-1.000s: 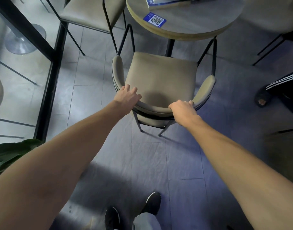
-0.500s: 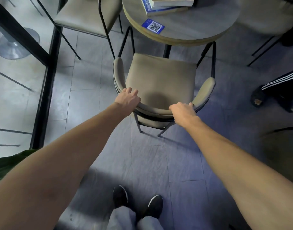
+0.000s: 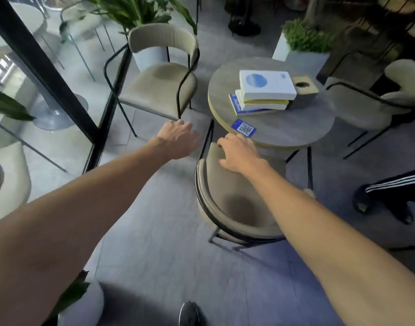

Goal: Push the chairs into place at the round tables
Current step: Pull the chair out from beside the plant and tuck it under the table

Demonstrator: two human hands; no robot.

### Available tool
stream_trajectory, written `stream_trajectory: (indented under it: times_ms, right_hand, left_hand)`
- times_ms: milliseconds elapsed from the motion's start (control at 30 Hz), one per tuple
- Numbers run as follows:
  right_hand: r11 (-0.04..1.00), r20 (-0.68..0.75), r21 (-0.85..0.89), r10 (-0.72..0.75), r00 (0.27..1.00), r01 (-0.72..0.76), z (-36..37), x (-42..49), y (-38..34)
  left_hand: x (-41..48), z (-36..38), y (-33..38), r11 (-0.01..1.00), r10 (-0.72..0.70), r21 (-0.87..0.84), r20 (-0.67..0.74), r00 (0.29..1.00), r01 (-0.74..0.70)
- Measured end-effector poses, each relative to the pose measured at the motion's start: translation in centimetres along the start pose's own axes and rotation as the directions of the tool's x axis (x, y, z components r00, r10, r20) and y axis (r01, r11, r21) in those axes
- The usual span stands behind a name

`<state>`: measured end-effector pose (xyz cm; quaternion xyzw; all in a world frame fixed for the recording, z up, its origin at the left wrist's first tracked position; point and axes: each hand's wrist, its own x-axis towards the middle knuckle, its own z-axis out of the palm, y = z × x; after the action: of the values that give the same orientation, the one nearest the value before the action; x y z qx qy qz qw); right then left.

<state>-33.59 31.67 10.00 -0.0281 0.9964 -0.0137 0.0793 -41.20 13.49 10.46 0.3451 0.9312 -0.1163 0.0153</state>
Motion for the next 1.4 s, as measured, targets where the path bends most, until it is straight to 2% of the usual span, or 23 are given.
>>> stream_trajectory:
  times_ms: [233, 433, 567, 900, 1100, 1267, 1400]
  right_hand:
    - [0.998, -0.091, -0.068, -0.003, 0.996, -0.003, -10.9, 8.6, -1.5]
    - [0.996, -0.129, -0.090, -0.038, 0.991, 0.027, -16.5, 18.0, -2.1]
    - [0.996, -0.142, -0.076, -0.056, 0.988, 0.046, -18.7, 26.6, -2.5]
    - [0.996, -0.075, -0.009, -0.092, 0.993, 0.091, -20.6, 44.9, -5.7]
    - [0.998, -0.042, 0.000, -0.058, 0.997, 0.058, -21.8, 56.1, -9.1]
    - [1.000, -0.053, 0.020, 0.024, 0.998, -0.023, -23.0, 66.2, -13.6]
    - [0.995, -0.041, 0.055, 0.088, 0.995, -0.086, -23.5, 73.3, -17.4]
  left_hand:
    - [3.4, -7.6, -9.9, 0.992, -0.120, 0.030, -0.053, 0.991, 0.122]
    - [8.8, -10.9, -18.5, 0.980, -0.187, 0.056, -0.076, 0.979, 0.191]
    - [13.9, -11.3, -24.4, 0.972, -0.229, 0.053, -0.043, 0.973, 0.231]
    - [24.7, -8.6, -38.7, 0.961, -0.275, 0.024, 0.021, 0.961, 0.275]
    - [30.6, -7.3, -47.9, 0.975, -0.220, 0.040, -0.009, 0.975, 0.220]
    - [36.1, -6.3, -56.8, 0.987, -0.124, 0.094, -0.043, 0.991, 0.128]
    - [40.1, -4.7, -64.0, 0.991, -0.030, 0.131, 0.031, 0.999, 0.026]
